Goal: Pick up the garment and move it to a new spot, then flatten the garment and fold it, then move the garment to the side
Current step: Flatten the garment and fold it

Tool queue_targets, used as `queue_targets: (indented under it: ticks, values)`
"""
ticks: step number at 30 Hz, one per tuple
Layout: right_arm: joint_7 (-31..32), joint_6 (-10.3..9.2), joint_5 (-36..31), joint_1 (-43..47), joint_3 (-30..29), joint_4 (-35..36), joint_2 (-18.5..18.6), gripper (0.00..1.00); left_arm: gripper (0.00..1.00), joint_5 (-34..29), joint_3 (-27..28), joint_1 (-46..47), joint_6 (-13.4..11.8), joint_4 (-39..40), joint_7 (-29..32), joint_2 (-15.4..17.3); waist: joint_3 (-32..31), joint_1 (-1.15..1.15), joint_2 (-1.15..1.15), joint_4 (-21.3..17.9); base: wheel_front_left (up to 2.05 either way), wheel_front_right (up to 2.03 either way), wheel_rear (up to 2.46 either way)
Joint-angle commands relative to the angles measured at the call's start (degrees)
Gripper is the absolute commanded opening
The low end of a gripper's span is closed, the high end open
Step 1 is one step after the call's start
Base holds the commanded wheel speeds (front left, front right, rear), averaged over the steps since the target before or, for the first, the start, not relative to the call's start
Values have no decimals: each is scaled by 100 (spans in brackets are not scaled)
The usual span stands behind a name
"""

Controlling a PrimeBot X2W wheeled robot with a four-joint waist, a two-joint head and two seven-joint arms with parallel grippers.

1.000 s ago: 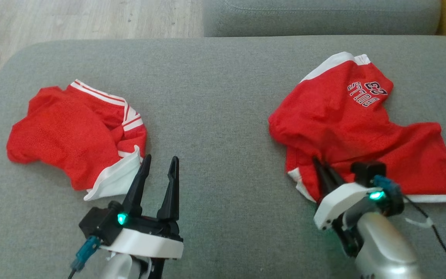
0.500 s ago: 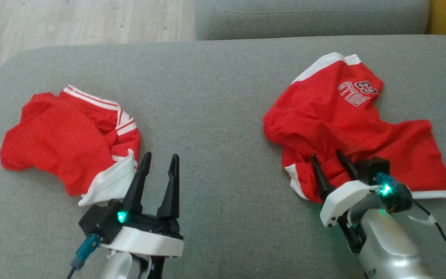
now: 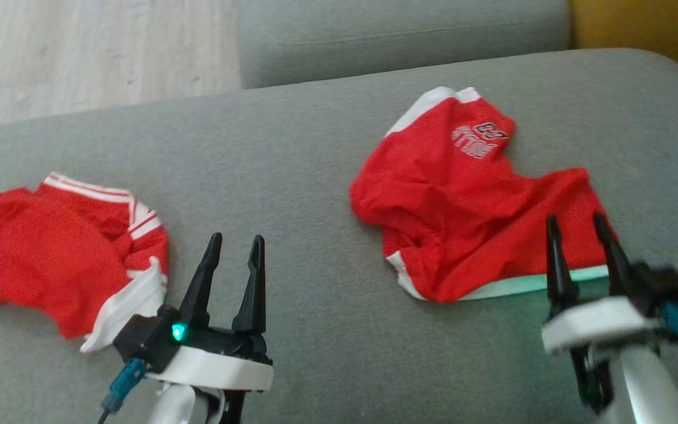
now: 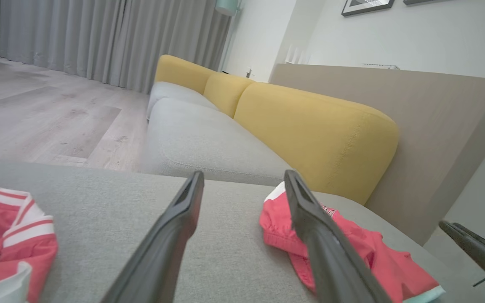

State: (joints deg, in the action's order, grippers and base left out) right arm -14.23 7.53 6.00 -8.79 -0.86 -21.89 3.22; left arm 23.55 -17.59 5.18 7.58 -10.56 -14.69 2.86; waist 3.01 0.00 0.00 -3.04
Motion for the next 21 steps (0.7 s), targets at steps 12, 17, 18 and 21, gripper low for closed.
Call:
queue_targets:
  ticks: [12, 17, 18, 21]
  values:
    - [-76, -4, 340, 814, 204, 1092, -33, 100, 100, -395, -194, 347, -9, 45, -31, 111, 169, 0, 0, -589, 0, 0, 0]
    - [-76, -4, 335, 641, 257, 1054, -34, 100, 100, -665, -1187, 900, -9, -660, -29, 682, 371, 0, 0, -848, 0, 0, 0]
    - [-76, -4, 343, 610, 245, 1037, -34, 100, 100, -669, -1394, 1057, -9, -846, 0, 785, 416, 0, 0, -898, 0, 0, 0]
    - [-76, -4, 409, 532, 218, 996, -34, 100, 100, -580, -1969, 1533, -9, -1329, 228, 1030, 553, 0, 0, -1043, 0, 0, 0]
